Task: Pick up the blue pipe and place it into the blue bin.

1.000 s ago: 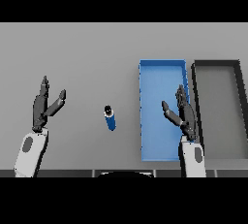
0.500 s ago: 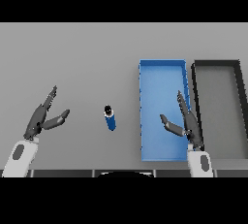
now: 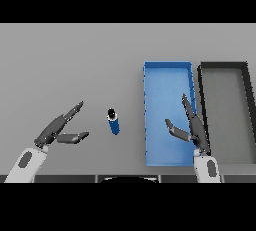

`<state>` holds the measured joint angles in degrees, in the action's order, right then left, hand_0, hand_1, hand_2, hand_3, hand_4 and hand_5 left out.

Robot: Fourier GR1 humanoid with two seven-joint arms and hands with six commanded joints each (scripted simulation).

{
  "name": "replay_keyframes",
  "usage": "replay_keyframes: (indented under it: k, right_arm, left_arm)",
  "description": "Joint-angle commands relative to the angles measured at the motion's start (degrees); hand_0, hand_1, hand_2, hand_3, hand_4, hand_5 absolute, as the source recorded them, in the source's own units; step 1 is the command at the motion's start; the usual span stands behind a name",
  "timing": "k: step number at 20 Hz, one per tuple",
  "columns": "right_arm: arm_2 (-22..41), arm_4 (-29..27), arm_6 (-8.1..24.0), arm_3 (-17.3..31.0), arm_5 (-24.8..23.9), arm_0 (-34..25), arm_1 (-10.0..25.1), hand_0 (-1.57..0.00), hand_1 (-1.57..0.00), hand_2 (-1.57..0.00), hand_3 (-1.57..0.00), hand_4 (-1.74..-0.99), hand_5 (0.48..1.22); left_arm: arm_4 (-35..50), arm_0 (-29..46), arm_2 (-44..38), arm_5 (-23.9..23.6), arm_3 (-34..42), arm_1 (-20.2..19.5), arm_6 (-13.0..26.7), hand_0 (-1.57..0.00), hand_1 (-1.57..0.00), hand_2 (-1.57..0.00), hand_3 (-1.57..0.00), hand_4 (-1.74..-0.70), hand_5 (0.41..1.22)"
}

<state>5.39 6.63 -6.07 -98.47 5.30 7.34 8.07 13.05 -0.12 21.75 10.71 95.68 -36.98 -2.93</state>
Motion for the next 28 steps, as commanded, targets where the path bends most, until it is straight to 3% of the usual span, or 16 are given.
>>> replay_keyframes:
  k: [1, 6, 9, 16, 20, 23, 25, 26, 28]
  right_arm:
    - [0.1, 0.4, 0.1, 0.3, -0.3, -0.3, -0.2, 0.0, 0.0, 0.0, 0.0, -1.239, 0.606]
    - [0.0, 0.5, -0.6, 0.6, -0.4, -0.5, -0.3, 0.0, 0.0, 0.0, 0.0, -1.262, 0.617]
    - [-0.5, -0.4, 0.6, 0.0, -0.5, -0.7, -0.3, 0.0, 0.0, 0.0, 0.0, -1.27, 0.617]
    - [-0.4, -0.5, 0.4, -0.1, -0.5, 0.3, -0.9, 0.0, 0.0, 0.0, 0.0, -1.274, 0.605]
    - [-0.8, -0.4, 0.4, -0.1, -0.6, 0.3, -0.5, 0.0, 0.0, 0.0, 0.0, -1.267, 0.598]
    - [-0.7, -0.8, 0.4, -0.1, 0.0, 0.2, -0.4, 0.0, 0.0, 0.0, 0.0, -1.267, 0.6]
    - [-0.8, -0.7, 0.3, -0.7, 0.0, 1.0, -0.1, 0.0, 0.0, 0.0, 0.0, -1.261, 0.6]
    - [-1.2, -1.0, 0.5, 0.1, 0.0, 0.5, 0.0, 0.0, 0.0, 0.0, 0.0, -1.26, 0.6]
    - [-1.0, -0.5, -0.4, -0.2, -0.1, 0.8, 0.1, 0.0, 0.0, 0.0, 0.0, -1.259, 0.605]
  left_arm:
    - [-0.4, -0.1, 1.0, 0.5, 0.4, 0.2, 0.9, 0.0, 0.0, 0.0, 0.0, -1.08, 0.488]
    - [-3.9, -1.8, 5.8, 1.8, -0.7, 4.2, 0.9, 0.0, 0.0, 0.0, 0.0, -1.1, 0.447]
    - [-5.0, -2.6, 7.7, 1.7, -1.3, 7.1, 0.5, 0.0, 0.0, 0.0, 0.0, -1.12, 0.446]
    - [-6.2, -8.3, 10.1, 2.0, -9.8, 16.0, 2.9, 0.0, 0.0, 0.0, 0.0, -1.12, 0.448]
    - [-10.5, -10.8, 11.2, 0.0, -15.3, 19.2, -0.7, 0.0, 0.0, 0.0, 0.0, -1.07, 0.445]
    - [-8.0, -12.0, 10.5, 1.0, -16.7, 22.0, -2.5, 0.0, 0.0, -0.02, -0.02, -1.11, 0.507]
    - [-6.3, -12.5, 9.8, 0.8, -18.1, 24.3, -2.6, -0.02, -0.16, -0.29, -0.26, -1.21, 0.607]
    - [-5.0, -12.9, 9.1, 1.1, -19.3, 25.3, -2.3, -0.19, -0.35, -0.48, -0.52, -1.25, 0.73]
    - [-4.5, -12.1, 8.5, -0.1, -19.3, 26.3, -2.7, -0.67, -0.79, -0.87, -0.88, -1.42, 0.906]
